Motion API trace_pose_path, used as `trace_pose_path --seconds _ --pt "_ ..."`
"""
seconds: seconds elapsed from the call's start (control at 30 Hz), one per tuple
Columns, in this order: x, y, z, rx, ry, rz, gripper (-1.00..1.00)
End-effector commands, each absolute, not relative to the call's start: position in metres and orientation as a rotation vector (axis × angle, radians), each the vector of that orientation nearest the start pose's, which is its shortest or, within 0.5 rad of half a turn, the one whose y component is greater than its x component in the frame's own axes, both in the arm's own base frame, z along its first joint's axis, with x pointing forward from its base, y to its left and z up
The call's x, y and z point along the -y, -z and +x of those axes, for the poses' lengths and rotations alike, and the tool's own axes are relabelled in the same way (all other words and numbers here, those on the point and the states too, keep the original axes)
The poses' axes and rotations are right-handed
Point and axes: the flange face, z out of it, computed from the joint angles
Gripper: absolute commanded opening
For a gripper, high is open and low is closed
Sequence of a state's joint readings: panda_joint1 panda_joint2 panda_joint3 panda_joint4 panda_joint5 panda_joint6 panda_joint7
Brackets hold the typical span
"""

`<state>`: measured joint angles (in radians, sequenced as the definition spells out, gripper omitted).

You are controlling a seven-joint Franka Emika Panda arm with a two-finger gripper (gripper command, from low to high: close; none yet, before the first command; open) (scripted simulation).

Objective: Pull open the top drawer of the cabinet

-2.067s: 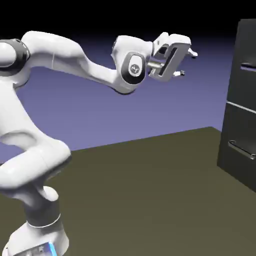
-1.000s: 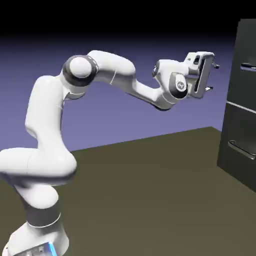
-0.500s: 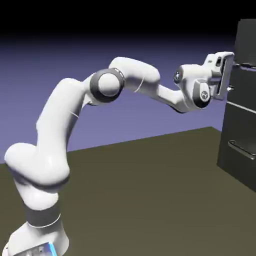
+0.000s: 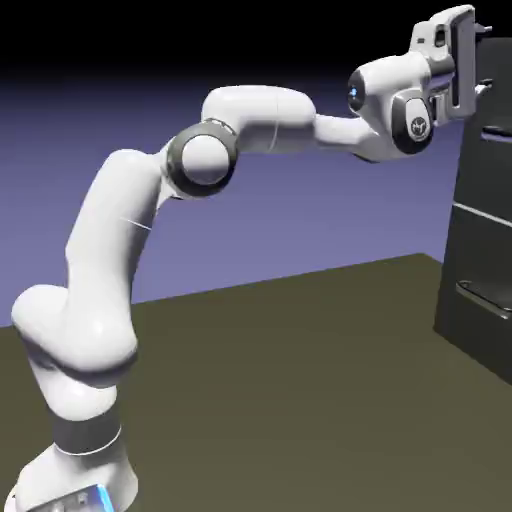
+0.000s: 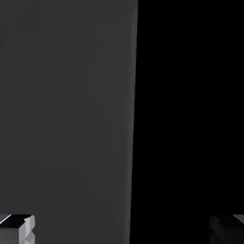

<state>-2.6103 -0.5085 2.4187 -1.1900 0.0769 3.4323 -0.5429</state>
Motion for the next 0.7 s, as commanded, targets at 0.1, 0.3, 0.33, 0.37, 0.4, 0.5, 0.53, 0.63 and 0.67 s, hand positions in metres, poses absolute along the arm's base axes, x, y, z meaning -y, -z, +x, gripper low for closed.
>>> trace_pose_path --seconds 0.1,0.3,0.33,0.37,0.4,0.5,0.53,0.63,0.67 --pt "-0.045 -0.833 0.628 -0.493 -1.951 1.381 0.00" --pt "-0.017 -0.925 0.550 -0.344 -2.047 1.262 0.00" --pt "-0.010 -0.938 0.536 -0.317 -2.062 1.245 0.00" --pt "-0.003 -0.951 0.523 -0.289 -2.078 1.229 0.00" --pt "0.006 -0.963 0.509 -0.261 -2.093 1.213 0.00" --pt "0.034 -0.995 0.469 -0.175 -2.137 1.173 0.00" --pt "0.044 -1.004 0.456 -0.145 -2.151 1.161 0.00" --pt "0.079 -1.026 0.420 -0.054 -2.191 1.132 0.00" --pt "0.092 -1.032 0.408 -0.024 -2.203 1.124 0.00"
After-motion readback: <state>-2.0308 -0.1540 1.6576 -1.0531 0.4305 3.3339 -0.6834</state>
